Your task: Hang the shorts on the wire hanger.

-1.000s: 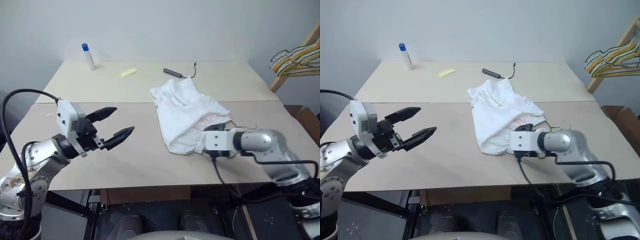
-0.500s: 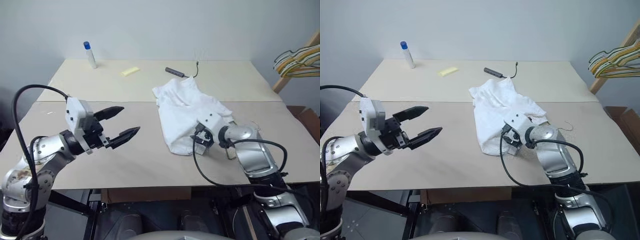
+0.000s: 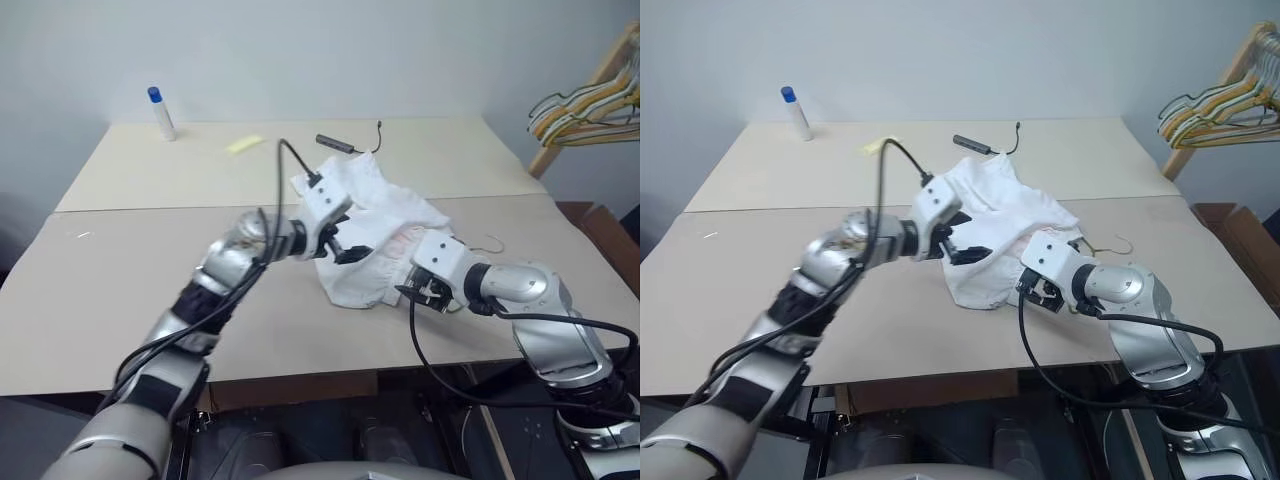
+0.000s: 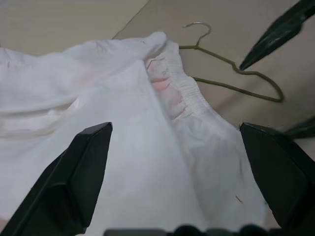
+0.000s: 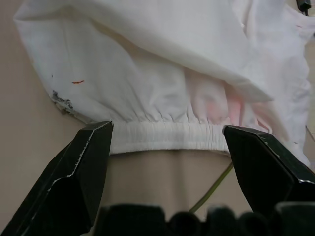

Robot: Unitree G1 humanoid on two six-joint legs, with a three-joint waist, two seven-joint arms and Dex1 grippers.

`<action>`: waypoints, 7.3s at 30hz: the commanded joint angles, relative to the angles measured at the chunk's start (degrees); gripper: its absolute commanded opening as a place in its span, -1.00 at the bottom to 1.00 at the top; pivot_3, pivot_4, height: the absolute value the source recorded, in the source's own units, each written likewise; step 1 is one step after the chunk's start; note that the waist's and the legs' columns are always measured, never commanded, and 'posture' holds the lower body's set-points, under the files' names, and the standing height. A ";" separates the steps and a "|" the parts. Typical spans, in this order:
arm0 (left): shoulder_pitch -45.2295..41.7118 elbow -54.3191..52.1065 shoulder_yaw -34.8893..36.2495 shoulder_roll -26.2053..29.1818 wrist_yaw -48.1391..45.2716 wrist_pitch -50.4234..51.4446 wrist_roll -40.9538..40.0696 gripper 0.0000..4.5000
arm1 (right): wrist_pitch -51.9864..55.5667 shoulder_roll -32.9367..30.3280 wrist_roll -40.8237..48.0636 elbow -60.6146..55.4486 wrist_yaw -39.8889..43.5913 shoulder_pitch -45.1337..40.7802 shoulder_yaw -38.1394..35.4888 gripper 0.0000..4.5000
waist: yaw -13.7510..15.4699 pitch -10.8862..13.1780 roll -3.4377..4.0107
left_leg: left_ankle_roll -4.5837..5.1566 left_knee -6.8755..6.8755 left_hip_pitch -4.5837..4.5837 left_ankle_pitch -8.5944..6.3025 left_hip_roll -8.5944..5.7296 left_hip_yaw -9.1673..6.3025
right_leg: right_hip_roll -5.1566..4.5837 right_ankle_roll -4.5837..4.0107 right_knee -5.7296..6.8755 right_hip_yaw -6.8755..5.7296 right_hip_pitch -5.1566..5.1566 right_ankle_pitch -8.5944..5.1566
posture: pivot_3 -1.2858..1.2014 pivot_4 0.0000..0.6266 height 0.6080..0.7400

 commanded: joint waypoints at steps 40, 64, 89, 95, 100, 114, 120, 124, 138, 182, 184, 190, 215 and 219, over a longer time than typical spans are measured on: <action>9.76 -1.41 25.85 -11.24 14.89 -16.99 4.44 -0.98 | 0.01 1.35 7.99 -8.51 -9.13 4.65 -0.49 0.87 | -3.72 -0.05 0.09 | 0.07 0.00 -0.17 -0.06 -0.01 -0.11 | -0.12 0.06 0.22 0.05 -0.23 0.02 | -0.05 -1.00 1.00; 45.34 -48.88 35.32 -22.50 43.88 12.67 -1.67 -0.90 | -28.17 -1.25 21.92 11.06 11.21 0.93 -5.25 0.87 | 2.08 -0.05 0.04 | 0.14 0.14 0.50 -0.10 -0.06 -0.37 | -0.12 0.14 -0.04 0.03 0.61 0.13 | 0.07 -0.98 1.00; 52.45 -63.64 47.93 14.30 11.45 20.55 -33.44 1.00 | -21.77 1.70 -9.23 10.36 -1.42 -0.27 17.50 0.79 | 3.32 -0.04 0.02 | 0.07 0.12 0.48 -0.06 -0.03 -0.07 | -0.13 -0.29 0.09 -0.01 0.44 -0.12 | 0.10 -0.99 1.00; 53.04 -58.55 37.45 26.45 0.01 8.69 -23.49 1.00 | -24.43 2.86 -14.55 11.22 -2.27 -1.17 20.51 0.02 | 3.24 -0.05 0.00 | 0.03 0.08 0.50 -0.05 0.02 0.01 | -0.11 -0.32 0.07 -0.03 0.42 -0.14 | 0.10 -1.00 1.00; 49.94 -53.04 30.81 29.33 -4.11 0.58 -16.91 1.00 | -27.58 1.20 -16.88 12.85 -2.80 -0.86 19.48 -0.71 | 3.37 -0.04 0.01 | 0.01 0.05 0.40 -0.04 0.03 0.09 | -0.12 -0.31 0.08 -0.01 0.25 -0.13 | 0.08 -1.00 1.00; 34.10 -20.96 10.11 36.20 -29.02 -43.33 8.84 1.00 | -33.75 -2.32 -14.34 15.80 1.14 -1.92 13.67 -0.99 | 2.95 -0.02 0.04 | 0.02 -0.05 0.21 -0.04 0.10 0.20 | -0.05 -0.16 0.08 0.00 0.01 -0.06 | 0.05 -1.00 1.00; 30.24 -15.73 12.61 30.19 -19.86 -39.39 12.76 1.00 | -33.35 -2.54 -14.64 14.18 1.34 0.21 12.75 -0.99 | 2.97 -0.02 0.04 | 0.03 -0.01 0.10 -0.04 0.09 0.20 | -0.06 -0.03 0.09 -0.01 -0.03 -0.01 | 0.04 -1.00 1.00; 30.68 -18.27 16.27 27.51 -17.46 -30.65 8.69 1.00 | -32.96 -2.73 -14.49 13.20 1.92 1.40 12.09 -0.99 | 2.71 -0.02 0.04 | 0.04 0.00 0.06 -0.04 0.10 0.19 | -0.05 -0.01 0.13 -0.01 -0.06 -0.02 | 0.04 -1.00 1.00; 32.39 -22.54 17.95 20.24 -4.24 -9.65 11.34 0.17 | -33.09 -1.72 -14.74 14.45 2.56 0.05 11.63 -1.00 | 1.89 -0.03 0.03 | 0.04 0.01 0.14 -0.04 0.09 0.13 | -0.05 -0.01 0.19 0.00 -0.01 -0.02 | 0.05 -1.00 1.00; 64.90 -51.86 53.94 25.45 -9.20 -2.53 -9.50 0.99 | -36.71 -2.52 -14.15 18.00 3.92 -0.01 10.60 -1.00 | 2.58 -0.12 -0.14 | -0.01 -0.01 0.37 -0.02 0.09 0.06 | -0.08 -0.44 0.21 -0.01 0.12 -0.21 | 0.11 -1.00 1.00; 66.20 -47.35 52.46 31.03 -16.06 -14.73 -6.03 0.99 | -36.89 -2.44 -14.16 18.31 3.93 -0.19 10.75 -1.00 | 2.96 -0.09 -0.08 | -0.03 -0.01 0.38 -0.01 0.10 0.10 | -0.10 -0.59 0.23 -0.02 0.08 -0.30 | 0.11 -1.00 1.00; 57.77 -33.86 35.54 39.37 -21.55 -42.81 10.59 0.99 | -36.44 -1.60 -14.01 18.40 3.76 -0.87 10.87 -1.00 | 3.79 -0.05 0.04 | -0.07 -0.05 0.33 0.00 0.14 0.18 | -0.09 -0.57 0.22 -0.08 0.03 -0.30 | 0.10 -1.00 1.00; 38.41 -8.43 12.29 34.68 -10.37 -63.41 36.42 -0.30 | -35.51 -2.02 -13.83 16.99 4.72 -0.84 9.35 -1.00 | 3.76 -0.29 0.53 | -0.03 -0.04 0.40 0.01 0.16 0.32 | -0.08 -0.14 0.32 -0.03 0.09 -0.09 | 0.07 -1.00 1.00; 36.71 -6.46 11.01 34.48 -8.56 -64.31 38.46 -0.90 | -35.32 -1.80 -13.90 16.84 4.88 -1.06 9.40 -1.00 | 3.74 -0.30 0.54 | -0.04 -0.04 0.38 0.00 0.16 0.32 | -0.07 -0.14 0.32 -0.03 0.07 -0.09 | 0.06 -1.00 1.00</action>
